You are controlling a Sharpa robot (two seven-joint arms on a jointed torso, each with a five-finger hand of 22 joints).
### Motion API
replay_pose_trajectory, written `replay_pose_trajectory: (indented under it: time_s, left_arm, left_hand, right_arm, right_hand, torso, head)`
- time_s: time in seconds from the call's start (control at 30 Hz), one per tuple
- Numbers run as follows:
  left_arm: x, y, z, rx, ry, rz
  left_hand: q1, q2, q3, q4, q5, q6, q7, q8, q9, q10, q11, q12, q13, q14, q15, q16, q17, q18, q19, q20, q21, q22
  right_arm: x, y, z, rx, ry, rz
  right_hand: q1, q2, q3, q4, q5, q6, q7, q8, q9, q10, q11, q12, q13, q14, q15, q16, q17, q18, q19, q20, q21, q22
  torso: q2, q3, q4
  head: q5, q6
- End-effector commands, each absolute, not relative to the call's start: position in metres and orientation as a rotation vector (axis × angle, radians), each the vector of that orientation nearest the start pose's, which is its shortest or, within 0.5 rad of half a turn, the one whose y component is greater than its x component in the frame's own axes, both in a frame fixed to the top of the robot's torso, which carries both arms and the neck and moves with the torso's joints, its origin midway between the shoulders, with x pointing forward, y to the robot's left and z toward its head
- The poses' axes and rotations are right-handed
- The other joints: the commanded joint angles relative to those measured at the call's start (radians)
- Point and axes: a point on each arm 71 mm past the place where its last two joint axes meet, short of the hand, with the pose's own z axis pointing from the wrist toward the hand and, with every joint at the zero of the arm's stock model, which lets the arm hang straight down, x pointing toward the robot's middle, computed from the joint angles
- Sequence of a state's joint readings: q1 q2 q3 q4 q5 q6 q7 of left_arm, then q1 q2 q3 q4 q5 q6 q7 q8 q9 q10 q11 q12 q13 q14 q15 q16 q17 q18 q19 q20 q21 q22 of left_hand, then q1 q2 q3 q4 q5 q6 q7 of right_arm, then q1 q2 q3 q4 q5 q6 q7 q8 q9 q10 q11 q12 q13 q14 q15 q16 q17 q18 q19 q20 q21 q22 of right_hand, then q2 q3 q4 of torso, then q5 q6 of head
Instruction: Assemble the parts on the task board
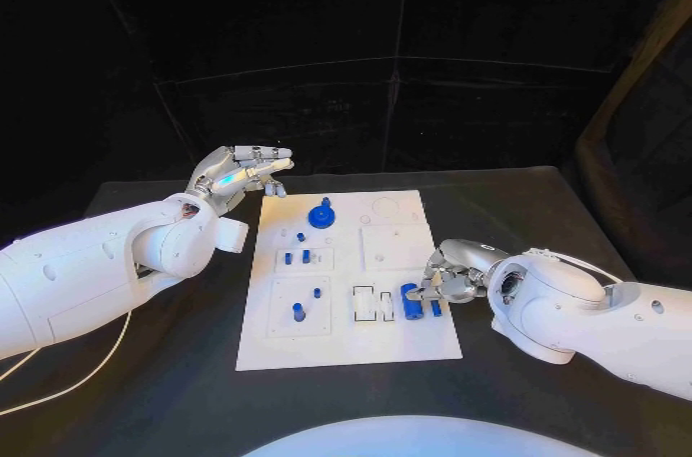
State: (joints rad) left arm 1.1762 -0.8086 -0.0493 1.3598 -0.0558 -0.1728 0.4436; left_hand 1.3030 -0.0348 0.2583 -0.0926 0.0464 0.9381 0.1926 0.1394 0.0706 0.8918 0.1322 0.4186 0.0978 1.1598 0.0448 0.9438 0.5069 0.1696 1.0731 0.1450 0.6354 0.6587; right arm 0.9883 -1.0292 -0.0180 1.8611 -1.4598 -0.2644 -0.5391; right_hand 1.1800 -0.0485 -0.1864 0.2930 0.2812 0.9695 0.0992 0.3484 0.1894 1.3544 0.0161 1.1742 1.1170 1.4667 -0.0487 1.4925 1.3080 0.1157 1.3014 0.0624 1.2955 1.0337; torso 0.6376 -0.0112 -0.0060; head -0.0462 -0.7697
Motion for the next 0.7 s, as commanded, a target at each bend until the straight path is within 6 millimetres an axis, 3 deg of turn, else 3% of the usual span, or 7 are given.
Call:
replay_pose_trajectory:
  time_s: [0.03,0.5,0.7]
  left_arm:
    - [0.511,0.235,-0.198,-1.045,1.422,-1.573]
    - [0.512,0.237,-0.199,-1.048,1.424,-1.568]
    - [0.512,0.237,-0.199,-1.051,1.428,-1.566]
  left_hand:
    - [-0.007,0.006,-0.006,0.002,0.001,0.002,0.004,0.005,-0.001,-0.003,-0.001,0.004,-0.002,-0.006,0.002,-0.004,-0.001,0.013,0.007,0.002,-0.007,-0.001]
    - [-0.006,0.007,-0.006,0.002,0.001,0.001,0.004,0.005,-0.002,-0.003,-0.001,0.004,-0.002,-0.006,0.002,-0.004,-0.001,0.013,0.007,0.002,-0.007,-0.001]
    - [-0.005,0.009,-0.006,0.002,0.002,0.001,0.005,0.005,-0.002,-0.004,-0.001,0.004,-0.002,-0.006,0.002,-0.003,-0.002,0.013,0.008,0.002,-0.008,-0.002]
  right_arm:
    - [0.384,-0.212,-0.248,0.068,2.006,0.391]
    - [0.386,-0.2,-0.262,0.012,2.044,0.374]
    - [0.386,-0.199,-0.269,-0.007,2.058,0.351]
  right_hand:
    - [0.007,-0.001,-0.006,-0.001,0.006,-0.009,-0.001,0.007,0.004,0.012,0.003,0.015,0.018,0.072,-0.001,0.008,0.093,-0.013,0.006,-0.002,0.005,0.001]
    - [0.017,0.01,-0.007,-0.002,0.032,-0.027,-0.001,0.033,0.02,0.025,0.003,0.051,0.066,0.074,-0.001,0.012,0.103,-0.014,0.007,-0.001,0.008,0.006]
    - [0.033,0.029,-0.006,-0.004,0.061,-0.041,0.0,0.05,0.03,0.018,0.004,0.048,0.07,0.073,0.0,0.012,0.103,-0.013,0.003,-0.001,0.005,0.003]
  torso:
    - [0.0,-0.0009,0.0018]
    - [0.002,-0.0017,0.0025]
    - [0.0,-0.0021,0.0021]
  head:
    - [0.0,-0.001]
    - [0.003,-0.007]
    - [0.006,-0.007]
